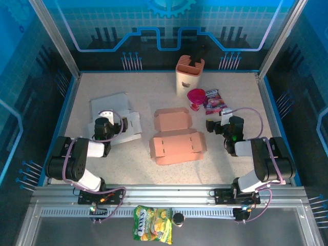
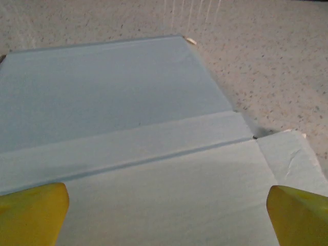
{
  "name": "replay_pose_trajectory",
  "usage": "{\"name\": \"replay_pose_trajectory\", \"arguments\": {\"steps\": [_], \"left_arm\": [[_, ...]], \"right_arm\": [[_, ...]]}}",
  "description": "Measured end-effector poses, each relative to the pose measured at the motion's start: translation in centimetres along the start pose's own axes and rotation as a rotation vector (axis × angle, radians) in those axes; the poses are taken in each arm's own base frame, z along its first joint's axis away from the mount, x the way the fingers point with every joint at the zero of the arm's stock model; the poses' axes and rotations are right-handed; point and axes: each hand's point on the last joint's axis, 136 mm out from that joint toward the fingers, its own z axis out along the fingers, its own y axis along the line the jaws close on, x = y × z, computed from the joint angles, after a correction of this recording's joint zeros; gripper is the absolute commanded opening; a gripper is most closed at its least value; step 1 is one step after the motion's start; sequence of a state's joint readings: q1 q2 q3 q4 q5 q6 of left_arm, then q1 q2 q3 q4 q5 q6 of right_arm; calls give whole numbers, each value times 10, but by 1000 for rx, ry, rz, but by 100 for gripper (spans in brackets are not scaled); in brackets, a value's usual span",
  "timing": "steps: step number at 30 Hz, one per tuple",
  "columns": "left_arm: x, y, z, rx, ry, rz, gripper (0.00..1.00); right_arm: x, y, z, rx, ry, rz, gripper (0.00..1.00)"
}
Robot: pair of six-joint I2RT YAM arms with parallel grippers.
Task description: Fold the paper box
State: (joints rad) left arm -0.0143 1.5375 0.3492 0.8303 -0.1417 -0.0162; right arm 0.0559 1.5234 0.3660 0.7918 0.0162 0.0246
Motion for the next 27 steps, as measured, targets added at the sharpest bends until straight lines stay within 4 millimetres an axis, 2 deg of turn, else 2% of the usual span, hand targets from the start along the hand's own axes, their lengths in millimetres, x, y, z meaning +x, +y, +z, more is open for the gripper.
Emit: {"name": "replay_pose_trajectory", "arguments": {"steps": [8, 22, 27], "left_arm": [[-12, -4, 0, 16, -45, -1, 99], [-21, -6, 1, 25, -79, 16, 99], [-27, -10, -2, 45, -115, 20, 99]], "right_arm": [[-11, -1, 0, -11, -46, 0, 100], [-15, -3, 0, -9, -63, -2, 100], [-22, -12, -4, 46, -114, 9, 100]]}}
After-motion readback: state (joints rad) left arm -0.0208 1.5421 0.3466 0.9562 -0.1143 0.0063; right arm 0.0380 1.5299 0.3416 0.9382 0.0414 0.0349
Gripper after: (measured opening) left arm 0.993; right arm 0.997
